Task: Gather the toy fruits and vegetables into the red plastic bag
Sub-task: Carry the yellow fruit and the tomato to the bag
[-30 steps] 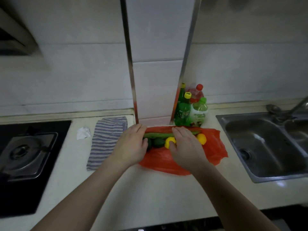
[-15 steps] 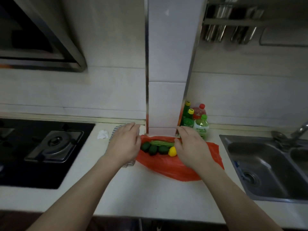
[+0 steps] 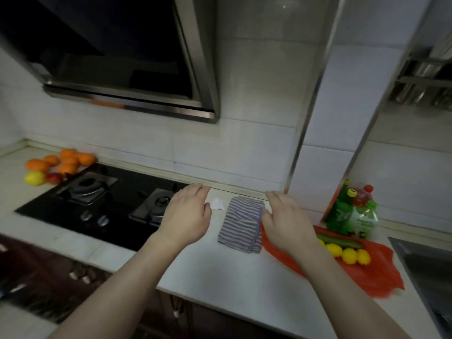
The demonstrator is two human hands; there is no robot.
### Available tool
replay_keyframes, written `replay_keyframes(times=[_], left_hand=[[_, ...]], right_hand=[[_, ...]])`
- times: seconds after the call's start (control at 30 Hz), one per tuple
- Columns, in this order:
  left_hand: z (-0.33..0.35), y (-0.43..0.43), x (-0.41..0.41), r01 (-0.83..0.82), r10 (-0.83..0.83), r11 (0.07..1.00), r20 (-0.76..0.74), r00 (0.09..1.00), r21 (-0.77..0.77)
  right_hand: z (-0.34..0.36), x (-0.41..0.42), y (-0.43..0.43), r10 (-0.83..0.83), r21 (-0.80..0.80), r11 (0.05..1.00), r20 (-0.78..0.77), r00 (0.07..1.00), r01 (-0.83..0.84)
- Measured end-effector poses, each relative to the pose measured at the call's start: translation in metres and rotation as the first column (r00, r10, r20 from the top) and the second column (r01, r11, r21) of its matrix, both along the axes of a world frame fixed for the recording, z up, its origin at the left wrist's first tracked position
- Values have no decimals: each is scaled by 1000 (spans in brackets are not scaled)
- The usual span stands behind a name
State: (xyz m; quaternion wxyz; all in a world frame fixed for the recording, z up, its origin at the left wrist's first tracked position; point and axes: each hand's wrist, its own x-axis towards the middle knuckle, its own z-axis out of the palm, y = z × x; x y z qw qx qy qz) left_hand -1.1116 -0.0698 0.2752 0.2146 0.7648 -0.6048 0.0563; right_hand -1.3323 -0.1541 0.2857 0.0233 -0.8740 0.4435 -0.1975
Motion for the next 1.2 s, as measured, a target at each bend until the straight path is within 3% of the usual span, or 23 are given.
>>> replay_keyframes(times=[0.43, 0.93, 1.2], left_hand=[[5, 86, 117, -130, 130, 991, 10, 992, 13], [17, 81, 230, -329, 328, 944, 49, 943, 24], [12, 108, 290, -453, 453, 891, 22, 891, 25]], right_hand=[[6, 130, 65, 128, 1, 992, 6, 992, -128], [2, 274, 11, 360, -54, 933, 83, 929, -357], [2, 355, 11, 500, -19, 866, 34, 865, -500]])
